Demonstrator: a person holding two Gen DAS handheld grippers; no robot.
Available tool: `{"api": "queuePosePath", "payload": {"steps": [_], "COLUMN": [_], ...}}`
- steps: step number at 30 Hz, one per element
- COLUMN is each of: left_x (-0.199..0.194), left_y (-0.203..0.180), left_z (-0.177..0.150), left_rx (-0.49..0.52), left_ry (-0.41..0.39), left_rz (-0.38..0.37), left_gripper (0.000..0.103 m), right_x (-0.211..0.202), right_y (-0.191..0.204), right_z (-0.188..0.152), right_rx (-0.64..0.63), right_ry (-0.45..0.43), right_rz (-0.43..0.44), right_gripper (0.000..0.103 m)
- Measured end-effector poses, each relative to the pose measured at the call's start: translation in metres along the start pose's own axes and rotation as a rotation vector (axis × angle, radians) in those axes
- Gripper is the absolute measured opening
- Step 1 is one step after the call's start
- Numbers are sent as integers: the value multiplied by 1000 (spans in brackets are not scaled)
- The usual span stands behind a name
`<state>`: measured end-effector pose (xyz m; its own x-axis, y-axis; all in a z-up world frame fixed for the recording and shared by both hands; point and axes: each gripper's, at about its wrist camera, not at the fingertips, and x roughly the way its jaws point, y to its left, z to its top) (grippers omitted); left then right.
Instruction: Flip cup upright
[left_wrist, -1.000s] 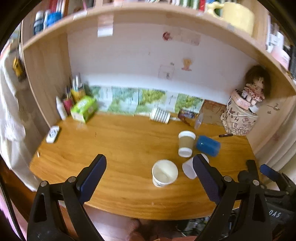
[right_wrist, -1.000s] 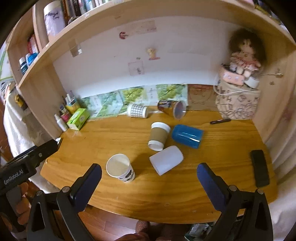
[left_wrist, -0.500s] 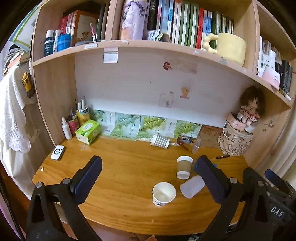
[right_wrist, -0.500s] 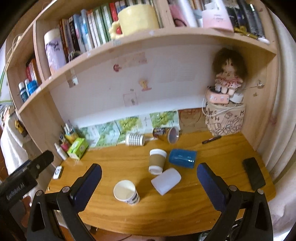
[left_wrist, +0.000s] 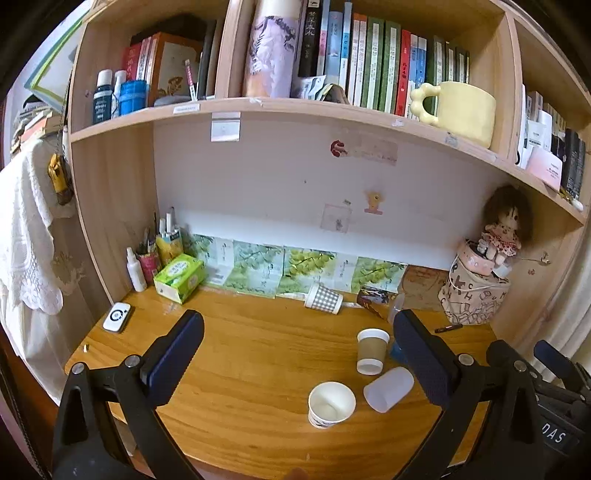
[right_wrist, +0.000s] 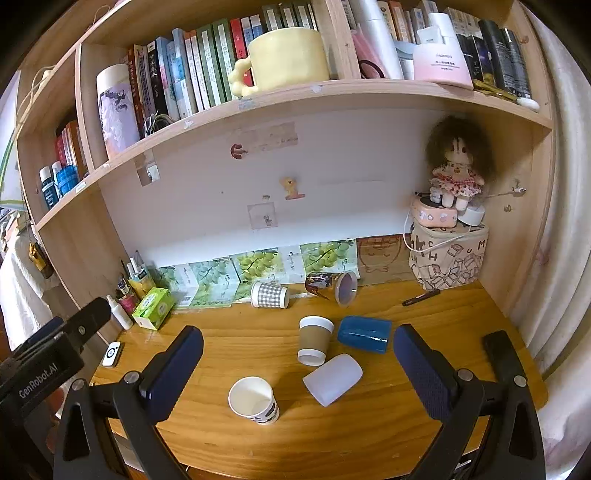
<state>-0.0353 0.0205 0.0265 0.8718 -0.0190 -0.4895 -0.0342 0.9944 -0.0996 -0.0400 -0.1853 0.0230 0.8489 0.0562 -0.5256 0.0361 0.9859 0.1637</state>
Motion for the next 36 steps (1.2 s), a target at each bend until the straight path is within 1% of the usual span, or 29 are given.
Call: {"api": "queuePosePath", "payload": {"steps": [16,23,36], "left_x": [-1,1,6], "left_y": [-12,-18,-19], "left_z": [3,3,3], "left_rx": [57,82,81], "left_ry": [-49,-48,-35], "left_rz": [21,22,16], "left_gripper": [103,103,103], "right_x": [9,14,19], "right_y": [-2,-4,-7], "right_z": [2,1,1], "right_rx": [-3,0,3], "right_ry": [6,22,33], "right_rz": [19,18,13], "right_gripper": [103,103,103]}}
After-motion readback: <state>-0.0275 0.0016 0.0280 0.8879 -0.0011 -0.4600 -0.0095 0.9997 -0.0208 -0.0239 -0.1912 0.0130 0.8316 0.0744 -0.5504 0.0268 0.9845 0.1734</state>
